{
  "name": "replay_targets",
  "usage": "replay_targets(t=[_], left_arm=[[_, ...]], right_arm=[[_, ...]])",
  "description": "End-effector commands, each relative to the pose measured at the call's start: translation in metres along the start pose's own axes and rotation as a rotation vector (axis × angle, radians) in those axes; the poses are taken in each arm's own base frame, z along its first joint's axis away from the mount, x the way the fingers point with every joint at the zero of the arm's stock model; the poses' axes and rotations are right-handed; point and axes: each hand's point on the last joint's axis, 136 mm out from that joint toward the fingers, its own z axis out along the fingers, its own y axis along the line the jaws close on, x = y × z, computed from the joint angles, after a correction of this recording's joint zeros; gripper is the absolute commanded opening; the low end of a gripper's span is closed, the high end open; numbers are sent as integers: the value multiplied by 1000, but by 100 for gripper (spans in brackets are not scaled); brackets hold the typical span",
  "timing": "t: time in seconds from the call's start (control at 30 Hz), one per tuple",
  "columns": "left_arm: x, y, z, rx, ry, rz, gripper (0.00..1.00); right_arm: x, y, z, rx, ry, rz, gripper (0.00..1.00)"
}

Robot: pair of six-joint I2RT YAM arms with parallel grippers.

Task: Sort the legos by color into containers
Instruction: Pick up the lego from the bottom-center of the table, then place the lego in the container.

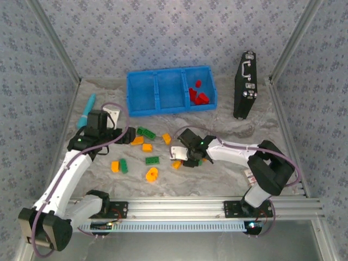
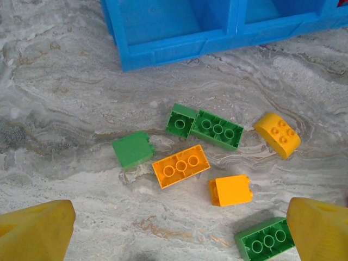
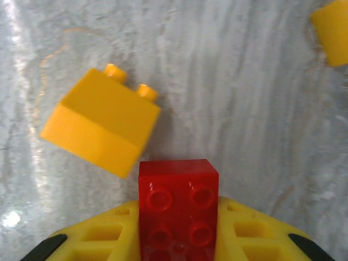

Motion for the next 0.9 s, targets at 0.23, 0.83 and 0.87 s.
replay_targets(t=[0.23,0.83,0.87], left_arm=[[-1,30,23,-106,67,-132,100],[2,64,81,-213,177,-187,100],[3,65,84,-218,186,-185,100]], right_arm=[[-33,-110,-81,297,-185,190,24],[35,-363,-113,777,-199,636,24],[37,-372,-107,781,-196,653,24]])
